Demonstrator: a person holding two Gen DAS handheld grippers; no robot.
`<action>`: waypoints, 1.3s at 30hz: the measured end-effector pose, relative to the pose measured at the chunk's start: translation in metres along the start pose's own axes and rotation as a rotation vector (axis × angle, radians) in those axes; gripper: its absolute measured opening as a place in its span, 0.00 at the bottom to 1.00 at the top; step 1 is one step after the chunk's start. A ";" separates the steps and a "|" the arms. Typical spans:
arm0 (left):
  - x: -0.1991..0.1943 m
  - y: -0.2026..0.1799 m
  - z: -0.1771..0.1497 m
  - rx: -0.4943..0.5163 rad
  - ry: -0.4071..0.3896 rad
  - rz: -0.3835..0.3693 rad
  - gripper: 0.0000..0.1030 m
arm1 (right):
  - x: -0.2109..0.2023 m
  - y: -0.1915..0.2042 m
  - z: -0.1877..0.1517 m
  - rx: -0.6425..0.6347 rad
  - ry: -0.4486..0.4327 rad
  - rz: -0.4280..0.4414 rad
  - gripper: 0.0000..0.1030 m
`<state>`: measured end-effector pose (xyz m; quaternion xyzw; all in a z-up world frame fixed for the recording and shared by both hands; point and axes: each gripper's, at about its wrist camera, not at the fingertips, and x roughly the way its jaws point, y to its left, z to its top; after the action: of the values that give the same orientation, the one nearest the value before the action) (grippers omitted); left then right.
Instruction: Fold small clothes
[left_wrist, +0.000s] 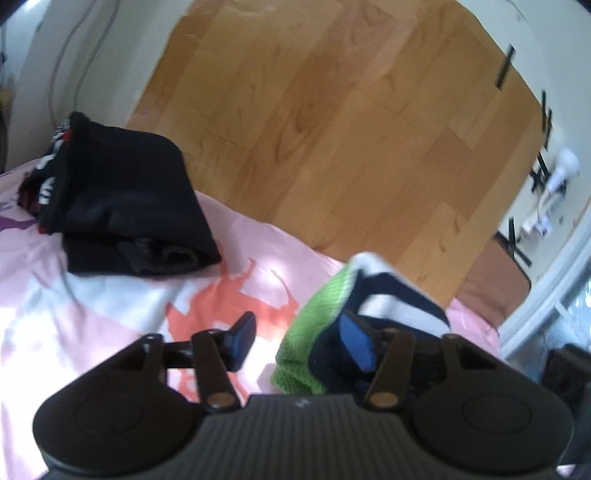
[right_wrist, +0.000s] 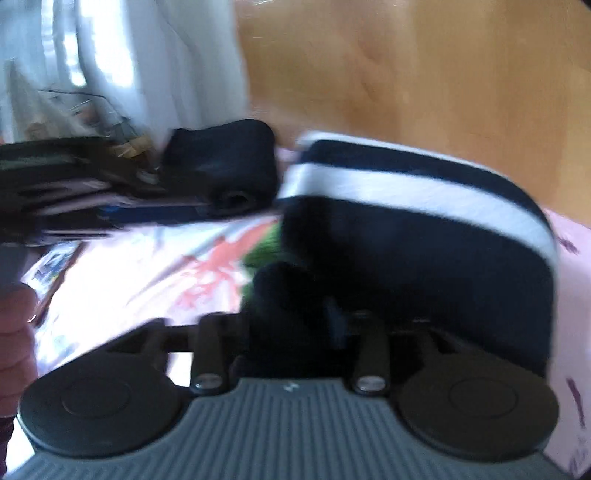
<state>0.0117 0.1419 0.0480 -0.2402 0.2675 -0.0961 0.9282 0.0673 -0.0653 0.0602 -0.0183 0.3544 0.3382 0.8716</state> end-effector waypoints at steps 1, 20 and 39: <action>0.005 -0.004 0.001 0.010 0.007 -0.001 0.60 | -0.008 -0.001 -0.001 0.004 -0.003 0.029 0.64; 0.091 -0.020 0.010 0.021 0.185 0.074 0.40 | 0.001 -0.080 0.034 0.043 -0.026 -0.194 0.31; 0.002 -0.033 -0.052 0.125 0.186 0.030 0.11 | -0.004 -0.065 0.046 0.021 -0.087 -0.207 0.35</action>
<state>-0.0166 0.0926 0.0250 -0.1680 0.3493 -0.1205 0.9139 0.1320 -0.1052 0.0838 -0.0309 0.3161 0.2431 0.9165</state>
